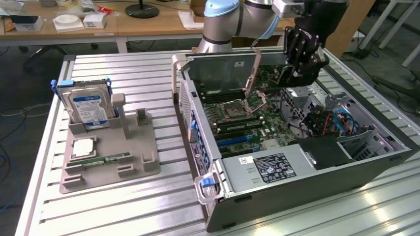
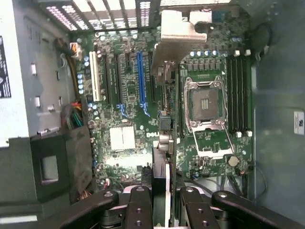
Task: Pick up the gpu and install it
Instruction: 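Insert the gpu into the slot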
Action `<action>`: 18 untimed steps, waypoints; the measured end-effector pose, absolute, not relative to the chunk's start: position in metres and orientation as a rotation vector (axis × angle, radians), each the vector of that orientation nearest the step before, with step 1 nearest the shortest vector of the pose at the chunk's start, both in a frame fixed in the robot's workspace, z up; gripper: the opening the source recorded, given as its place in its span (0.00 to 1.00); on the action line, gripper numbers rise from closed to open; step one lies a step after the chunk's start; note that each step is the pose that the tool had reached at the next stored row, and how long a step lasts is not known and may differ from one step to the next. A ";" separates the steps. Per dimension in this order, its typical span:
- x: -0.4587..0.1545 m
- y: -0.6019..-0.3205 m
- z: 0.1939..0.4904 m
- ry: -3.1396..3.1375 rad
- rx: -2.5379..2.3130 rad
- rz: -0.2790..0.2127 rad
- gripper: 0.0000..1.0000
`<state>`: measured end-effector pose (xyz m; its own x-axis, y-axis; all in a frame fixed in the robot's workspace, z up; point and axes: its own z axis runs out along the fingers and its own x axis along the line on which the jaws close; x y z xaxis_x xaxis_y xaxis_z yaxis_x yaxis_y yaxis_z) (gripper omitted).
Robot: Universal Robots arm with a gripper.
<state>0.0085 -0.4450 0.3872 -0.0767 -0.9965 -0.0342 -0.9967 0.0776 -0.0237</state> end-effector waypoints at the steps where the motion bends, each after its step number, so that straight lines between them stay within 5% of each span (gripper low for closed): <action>1: 0.009 -0.445 0.387 2.263 -2.118 0.008 0.27; 18: -0.003 -0.445 0.362 2.217 -2.163 0.006 0.27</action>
<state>-0.0031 -0.4453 0.3620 -0.0242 -0.9991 -0.0340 -0.9993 0.0251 -0.0275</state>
